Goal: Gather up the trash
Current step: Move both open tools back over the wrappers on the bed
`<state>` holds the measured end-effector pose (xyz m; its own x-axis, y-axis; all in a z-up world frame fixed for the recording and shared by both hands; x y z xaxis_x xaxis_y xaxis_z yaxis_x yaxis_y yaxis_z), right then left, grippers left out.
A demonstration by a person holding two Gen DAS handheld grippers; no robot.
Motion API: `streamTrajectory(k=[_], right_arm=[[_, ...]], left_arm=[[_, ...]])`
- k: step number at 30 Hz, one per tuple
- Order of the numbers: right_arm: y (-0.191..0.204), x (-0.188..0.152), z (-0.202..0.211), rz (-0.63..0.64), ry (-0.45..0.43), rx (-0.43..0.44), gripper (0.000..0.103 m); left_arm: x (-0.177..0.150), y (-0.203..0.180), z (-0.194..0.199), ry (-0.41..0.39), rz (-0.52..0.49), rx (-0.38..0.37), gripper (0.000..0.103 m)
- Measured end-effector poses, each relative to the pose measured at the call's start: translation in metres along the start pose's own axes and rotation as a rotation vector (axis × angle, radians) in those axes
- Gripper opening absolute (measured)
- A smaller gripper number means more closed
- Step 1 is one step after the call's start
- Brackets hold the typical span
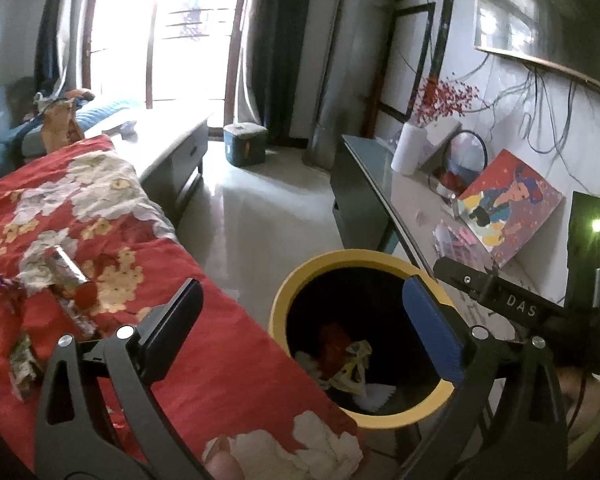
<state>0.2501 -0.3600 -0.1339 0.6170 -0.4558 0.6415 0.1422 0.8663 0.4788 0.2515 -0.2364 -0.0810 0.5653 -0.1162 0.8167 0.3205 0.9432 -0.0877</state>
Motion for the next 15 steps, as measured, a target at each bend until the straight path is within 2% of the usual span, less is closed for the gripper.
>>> streamTrajectory(k=[15], right_arm=[[0.056, -0.011, 0.015, 0.093, -0.019, 0.050, 0.077]], left_arm=[[0.005, 0.059, 0.047, -0.086, 0.075, 0.111, 0.092]])
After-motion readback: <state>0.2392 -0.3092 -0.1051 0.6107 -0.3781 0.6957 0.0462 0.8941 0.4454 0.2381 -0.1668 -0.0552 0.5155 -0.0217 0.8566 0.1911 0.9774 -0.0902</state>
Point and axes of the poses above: each gripper's, at about its wrist camera, not at the fingertips, and z roughly against the way its jaws point, y to its left, x to its top, the point moved 9 cm from there along -z, roughly the way its jaws point, and after that the axes turned 4 degrees about -z, right-handed, at the moved point
